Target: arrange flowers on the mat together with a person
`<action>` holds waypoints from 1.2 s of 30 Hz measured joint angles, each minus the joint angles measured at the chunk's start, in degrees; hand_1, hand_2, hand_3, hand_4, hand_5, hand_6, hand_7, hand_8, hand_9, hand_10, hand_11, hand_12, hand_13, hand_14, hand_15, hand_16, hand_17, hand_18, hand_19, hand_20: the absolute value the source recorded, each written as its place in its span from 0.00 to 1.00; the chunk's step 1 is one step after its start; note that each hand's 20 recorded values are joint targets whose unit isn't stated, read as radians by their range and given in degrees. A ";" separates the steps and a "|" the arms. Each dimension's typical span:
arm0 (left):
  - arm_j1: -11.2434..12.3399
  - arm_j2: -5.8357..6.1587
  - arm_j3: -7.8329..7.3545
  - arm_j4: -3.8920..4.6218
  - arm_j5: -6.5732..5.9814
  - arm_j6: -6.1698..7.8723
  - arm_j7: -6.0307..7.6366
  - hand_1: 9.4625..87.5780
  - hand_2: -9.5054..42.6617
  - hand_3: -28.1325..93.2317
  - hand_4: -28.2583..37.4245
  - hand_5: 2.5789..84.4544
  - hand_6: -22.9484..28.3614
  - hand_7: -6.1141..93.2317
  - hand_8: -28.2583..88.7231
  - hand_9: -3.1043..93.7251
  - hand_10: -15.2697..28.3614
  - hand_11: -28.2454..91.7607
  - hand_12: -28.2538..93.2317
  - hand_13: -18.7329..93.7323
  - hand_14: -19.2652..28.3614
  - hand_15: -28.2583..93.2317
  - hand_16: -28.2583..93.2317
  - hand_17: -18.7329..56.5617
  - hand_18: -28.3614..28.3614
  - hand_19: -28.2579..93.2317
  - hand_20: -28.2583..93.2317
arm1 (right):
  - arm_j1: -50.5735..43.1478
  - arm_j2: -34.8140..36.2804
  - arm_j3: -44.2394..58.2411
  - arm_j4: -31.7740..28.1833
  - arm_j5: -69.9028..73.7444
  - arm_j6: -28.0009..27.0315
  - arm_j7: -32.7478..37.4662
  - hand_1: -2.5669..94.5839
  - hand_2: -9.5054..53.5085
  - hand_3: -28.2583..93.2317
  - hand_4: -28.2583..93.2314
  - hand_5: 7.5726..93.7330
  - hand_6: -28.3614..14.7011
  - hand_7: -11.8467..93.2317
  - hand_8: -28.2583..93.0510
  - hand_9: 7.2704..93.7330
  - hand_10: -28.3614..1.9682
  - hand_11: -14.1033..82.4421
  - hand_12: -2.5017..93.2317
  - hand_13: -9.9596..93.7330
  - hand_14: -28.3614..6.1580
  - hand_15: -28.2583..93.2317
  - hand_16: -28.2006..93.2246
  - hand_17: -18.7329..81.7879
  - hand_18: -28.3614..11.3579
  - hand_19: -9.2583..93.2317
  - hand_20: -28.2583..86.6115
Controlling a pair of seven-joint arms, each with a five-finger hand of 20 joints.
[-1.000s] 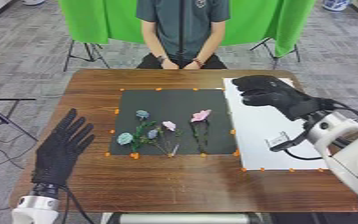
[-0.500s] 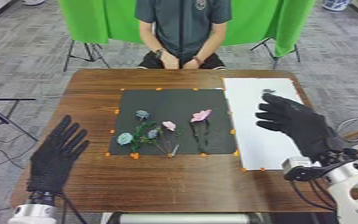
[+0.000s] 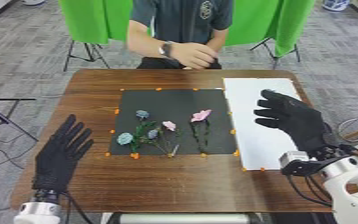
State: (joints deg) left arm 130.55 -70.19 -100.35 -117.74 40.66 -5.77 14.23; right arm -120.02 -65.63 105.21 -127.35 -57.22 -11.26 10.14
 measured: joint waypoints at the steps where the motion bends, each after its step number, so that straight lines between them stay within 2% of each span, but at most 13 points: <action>1: -0.32 0.07 0.13 0.11 0.03 -0.19 -0.02 0.20 0.03 0.80 0.00 0.30 0.50 0.20 0.18 0.25 0.58 0.36 0.36 0.34 0.67 0.35 0.27 0.09 0.86 0.54 0.31 | 0.17 0.00 0.14 -0.05 0.41 -0.46 0.59 0.19 0.16 0.90 0.04 0.32 0.50 0.26 0.16 0.31 0.43 0.26 0.28 0.38 0.42 0.44 0.46 0.25 0.15 0.57 0.51; 6: -1.16 0.30 0.00 0.13 0.26 -1.16 -0.48 0.20 0.03 0.80 0.00 0.30 0.50 0.20 0.18 0.25 0.58 0.36 0.36 0.34 0.67 0.35 0.27 0.09 0.86 0.54 0.31 | 0.57 0.25 0.46 -0.70 0.85 -0.87 1.73 0.18 0.18 0.90 0.04 0.32 0.50 0.26 0.16 0.31 0.43 0.26 0.28 0.38 0.41 0.44 0.45 0.25 0.15 0.56 0.51; 8: -1.30 0.37 -0.40 0.00 0.26 -1.12 -0.62 0.20 0.03 0.80 0.00 0.30 0.50 0.20 0.18 0.25 0.58 0.35 0.36 0.34 0.67 0.35 0.27 0.09 0.86 0.54 0.31 | 0.66 0.30 0.51 -0.84 1.46 -0.84 1.89 0.18 0.18 0.90 0.04 0.32 0.50 0.26 0.16 0.31 0.43 0.26 0.28 0.38 0.41 0.44 0.45 0.25 0.15 0.56 0.51; 12: -0.74 0.79 -1.84 -0.78 0.22 -0.82 -0.50 0.20 0.04 0.80 0.00 0.30 0.50 0.20 0.18 0.25 0.58 0.35 0.36 0.34 0.67 0.35 0.27 0.09 0.86 0.54 0.31 | 1.64 0.62 -0.04 -0.75 2.05 -0.79 2.18 0.18 0.18 0.90 0.04 0.32 0.50 0.26 0.17 0.31 0.43 0.26 0.28 0.38 0.41 0.45 0.45 0.25 0.15 0.56 0.51; 17: -0.39 1.50 -2.09 -0.84 0.20 -0.79 -0.44 0.20 0.04 0.80 0.00 0.30 0.50 0.20 0.18 0.25 0.58 0.35 0.36 0.34 0.67 0.35 0.27 0.09 0.86 0.54 0.31 | 2.73 0.67 -0.49 -0.64 2.09 -0.59 2.77 0.18 0.19 0.90 0.04 0.32 0.50 0.26 0.16 0.31 0.43 0.26 0.28 0.38 0.40 0.45 0.44 0.25 0.15 0.56 0.51; 29: -1.45 2.01 -1.35 -0.51 0.27 -1.06 -0.55 0.20 0.05 0.80 0.00 0.31 0.50 0.19 0.18 0.26 0.58 0.35 0.36 0.34 0.68 0.35 0.27 0.10 0.86 0.54 0.31 | 3.35 -0.32 -0.79 0.36 1.98 -0.69 3.16 0.18 0.19 0.90 0.04 0.32 0.50 0.26 0.17 0.31 0.43 0.27 0.28 0.38 0.41 0.45 0.44 0.25 0.15 0.56 0.50; 36: -3.14 2.15 -0.42 0.64 0.25 -1.54 -1.34 0.20 0.05 0.80 0.00 0.31 0.50 0.19 0.18 0.26 0.59 0.35 0.36 0.34 0.68 0.35 0.27 0.10 0.86 0.54 0.31 | 4.63 -0.92 -2.13 1.53 1.77 -0.41 3.13 0.19 0.19 0.90 0.04 0.32 0.50 0.26 0.16 0.30 0.42 0.26 0.28 0.37 0.40 0.45 0.44 0.25 0.15 0.56 0.50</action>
State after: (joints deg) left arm 127.41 -68.03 -100.77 -117.11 40.91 -7.31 12.89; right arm -115.40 -66.55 103.08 -125.82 -55.44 -11.66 13.27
